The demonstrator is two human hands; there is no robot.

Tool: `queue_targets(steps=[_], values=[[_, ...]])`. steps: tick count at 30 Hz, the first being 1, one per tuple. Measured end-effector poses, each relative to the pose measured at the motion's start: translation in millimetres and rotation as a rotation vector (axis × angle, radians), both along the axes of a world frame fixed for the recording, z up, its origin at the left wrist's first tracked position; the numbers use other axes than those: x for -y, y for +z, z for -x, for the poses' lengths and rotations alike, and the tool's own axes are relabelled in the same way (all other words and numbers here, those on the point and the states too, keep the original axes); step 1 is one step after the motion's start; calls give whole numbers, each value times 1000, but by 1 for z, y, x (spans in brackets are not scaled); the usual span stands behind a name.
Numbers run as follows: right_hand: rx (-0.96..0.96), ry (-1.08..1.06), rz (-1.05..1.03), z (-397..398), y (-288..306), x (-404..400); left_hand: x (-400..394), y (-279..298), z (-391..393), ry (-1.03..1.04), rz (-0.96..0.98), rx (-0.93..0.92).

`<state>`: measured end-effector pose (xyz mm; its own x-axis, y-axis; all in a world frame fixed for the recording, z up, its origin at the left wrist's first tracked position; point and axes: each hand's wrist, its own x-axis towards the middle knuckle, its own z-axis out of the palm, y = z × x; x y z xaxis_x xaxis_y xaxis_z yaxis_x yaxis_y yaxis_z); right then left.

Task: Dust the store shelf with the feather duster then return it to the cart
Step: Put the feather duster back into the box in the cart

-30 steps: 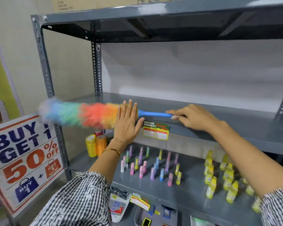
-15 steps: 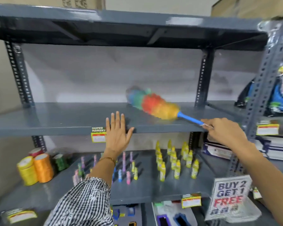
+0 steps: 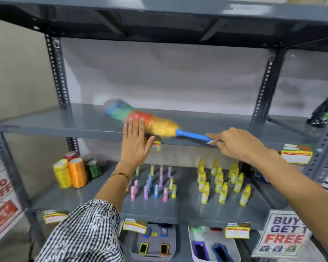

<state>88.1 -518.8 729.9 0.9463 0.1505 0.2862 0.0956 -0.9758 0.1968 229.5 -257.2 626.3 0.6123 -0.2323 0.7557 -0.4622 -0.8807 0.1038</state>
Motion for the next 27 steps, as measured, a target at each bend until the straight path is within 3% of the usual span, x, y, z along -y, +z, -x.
queue_targets(steps=[6,13,21,27], values=[[6,288,31,-23,1,-93,-90,-4,26,115,-16,12],[-36,610,265,-28,-16,-190,-178,-72,90,294,-19,-52],[-223,889,550,-47,-133,-315,-243,-243,193,537,94,-586],[-313,1074,706,-69,-250,-378,-252,-333,239,676,209,-797]])
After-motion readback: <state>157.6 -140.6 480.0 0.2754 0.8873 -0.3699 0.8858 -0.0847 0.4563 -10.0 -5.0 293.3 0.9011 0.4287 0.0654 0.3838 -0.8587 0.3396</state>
